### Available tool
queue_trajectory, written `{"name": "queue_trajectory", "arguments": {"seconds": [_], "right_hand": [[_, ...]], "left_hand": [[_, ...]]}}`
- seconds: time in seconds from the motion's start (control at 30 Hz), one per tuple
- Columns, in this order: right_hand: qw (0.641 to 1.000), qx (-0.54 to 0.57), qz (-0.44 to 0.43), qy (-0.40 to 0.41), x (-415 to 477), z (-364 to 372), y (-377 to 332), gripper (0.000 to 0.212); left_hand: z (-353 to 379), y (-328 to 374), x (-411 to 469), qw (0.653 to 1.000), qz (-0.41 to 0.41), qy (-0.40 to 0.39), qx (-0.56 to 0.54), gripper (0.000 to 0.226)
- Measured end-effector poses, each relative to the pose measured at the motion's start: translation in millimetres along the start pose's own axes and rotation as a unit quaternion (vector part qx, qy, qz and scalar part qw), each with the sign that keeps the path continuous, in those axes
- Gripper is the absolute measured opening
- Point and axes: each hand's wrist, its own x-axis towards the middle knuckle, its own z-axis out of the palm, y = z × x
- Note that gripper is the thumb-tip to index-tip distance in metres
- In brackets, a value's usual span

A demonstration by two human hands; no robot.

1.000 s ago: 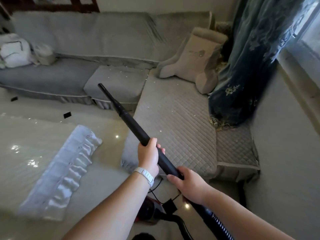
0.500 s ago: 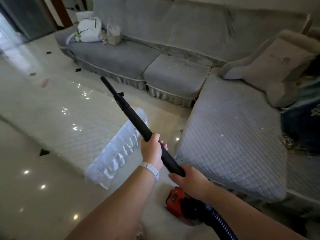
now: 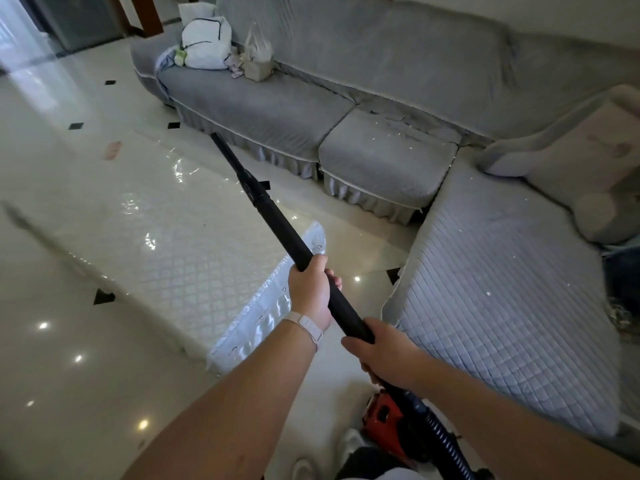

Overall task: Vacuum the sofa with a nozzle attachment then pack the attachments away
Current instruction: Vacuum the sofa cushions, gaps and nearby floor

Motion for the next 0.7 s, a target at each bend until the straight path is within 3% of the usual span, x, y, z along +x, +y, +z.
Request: {"name": "queue_trajectory", "arguments": {"seconds": [0.3, 0.43, 0.7], "right_hand": [[0.988, 0.153, 0.003, -0.016, 73, -18, -27, 0.024], [0.985, 0.174, 0.014, -0.010, 125, -41, -35, 0.025], [0.976, 0.217, 0.029, 0.020, 211, -135, -63, 0.023]], "left_hand": [[26, 37, 73, 1.000, -0.004, -0.014, 0.021, 0.011], [67, 42, 125, 0.997, -0.003, 0.018, 0.073, 0.008], [177, 70, 209, 0.992, -0.011, 0.011, 0.126, 0.010]]}}
